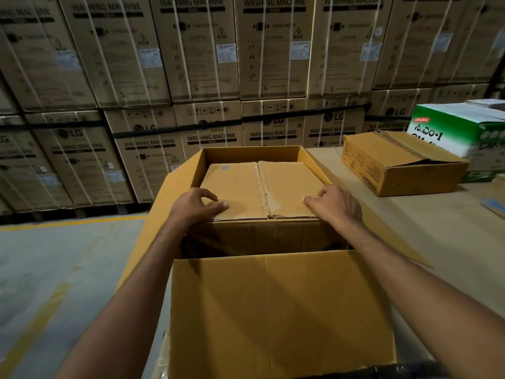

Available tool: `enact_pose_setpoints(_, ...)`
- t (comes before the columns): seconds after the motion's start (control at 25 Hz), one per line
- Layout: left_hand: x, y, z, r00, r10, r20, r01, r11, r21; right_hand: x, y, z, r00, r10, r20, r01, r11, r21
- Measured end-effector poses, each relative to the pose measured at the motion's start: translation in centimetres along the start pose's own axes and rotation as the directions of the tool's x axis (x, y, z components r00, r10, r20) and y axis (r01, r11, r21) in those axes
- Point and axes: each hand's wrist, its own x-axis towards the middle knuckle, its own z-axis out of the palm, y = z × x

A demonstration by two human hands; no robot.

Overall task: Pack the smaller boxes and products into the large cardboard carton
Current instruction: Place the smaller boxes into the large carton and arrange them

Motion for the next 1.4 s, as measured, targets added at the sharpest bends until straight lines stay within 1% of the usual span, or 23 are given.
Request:
enact_pose_setpoints(0.16, 1.6, 0.1, 0.8, 0.992, -0.045, 0.119, 0.043, 0.999, 0.018, 0.7, 0.4, 1.0, 0.999, -0.011, 0.038, 0.011, 1.000, -0.012)
enact_pose_setpoints(0.28, 3.0, 0.2, 1.2, 0.982, -0.093, 0.165, 0.090, 0.996, 0.024, 1.8, 0.6, 1.9, 0.997, -0.019, 0.070, 0.021, 1.000, -0.021)
enact_pose_setpoints(0.32, 3.4, 0.2, 1.4, 0.975, -0.124, 0.185, 0.122, 0.992, 0.021, 2.5, 0.8, 2.3, 0.994, -0.015, 0.111, 0.017, 1.000, -0.013)
enact_pose_setpoints(0.4, 3.8, 0.2, 2.0, 0.945, -0.201, 0.257, 0.201, 0.979, 0.027, 4.0, 1.3, 3.4, 0.967, -0.007, 0.254, 0.007, 1.000, 0.003)
enact_pose_setpoints(0.48, 3.9, 0.1, 3.0, 0.902, -0.258, 0.347, 0.257, 0.965, 0.051, 5.0, 2.0, 4.6, 0.912, 0.014, 0.409, -0.002, 1.000, -0.029)
enact_pose_setpoints(0.56, 4.0, 0.0, 3.8, 0.870, -0.283, 0.404, 0.275, 0.958, 0.079, 5.6, 2.6, 5.8, 0.853, 0.031, 0.521, 0.015, 0.996, -0.083)
enact_pose_setpoints(0.72, 4.5, -0.3, 3.9, 0.850, -0.272, 0.451, 0.240, 0.962, 0.127, 6.3, 3.3, 6.3, 0.780, 0.072, 0.622, 0.025, 0.989, -0.145)
enact_pose_setpoints(0.84, 4.4, -1.4, 3.9, 0.830, -0.265, 0.491, 0.158, 0.956, 0.248, 6.1, 3.4, 5.8, 0.734, 0.066, 0.675, 0.063, 0.984, -0.165)
enact_pose_setpoints(0.96, 4.1, -1.7, 3.9, 0.814, -0.277, 0.510, 0.106, 0.935, 0.339, 5.9, 3.4, 5.6, 0.725, 0.061, 0.686, 0.111, 0.973, -0.203)
enact_pose_setpoints(1.12, 4.1, -1.2, 3.2, 0.779, -0.280, 0.561, 0.112, 0.943, 0.314, 6.3, 3.0, 5.4, 0.687, 0.087, 0.722, 0.196, 0.934, -0.298)
enact_pose_setpoints(1.28, 4.2, -0.6, 3.2, 0.764, -0.308, 0.567, 0.122, 0.932, 0.342, 6.9, 2.9, 5.8, 0.642, 0.116, 0.757, 0.168, 0.943, -0.288)
enact_pose_setpoints(1.32, 4.3, -0.5, 3.4, 0.766, -0.306, 0.565, 0.115, 0.930, 0.348, 7.0, 2.9, 6.0, 0.641, 0.122, 0.758, 0.166, 0.942, -0.292)
enact_pose_setpoints(1.4, 4.2, 0.1, 4.0, 0.784, -0.247, 0.569, 0.008, 0.921, 0.389, 7.0, 2.2, 5.8, 0.670, 0.083, 0.738, 0.243, 0.914, -0.324)
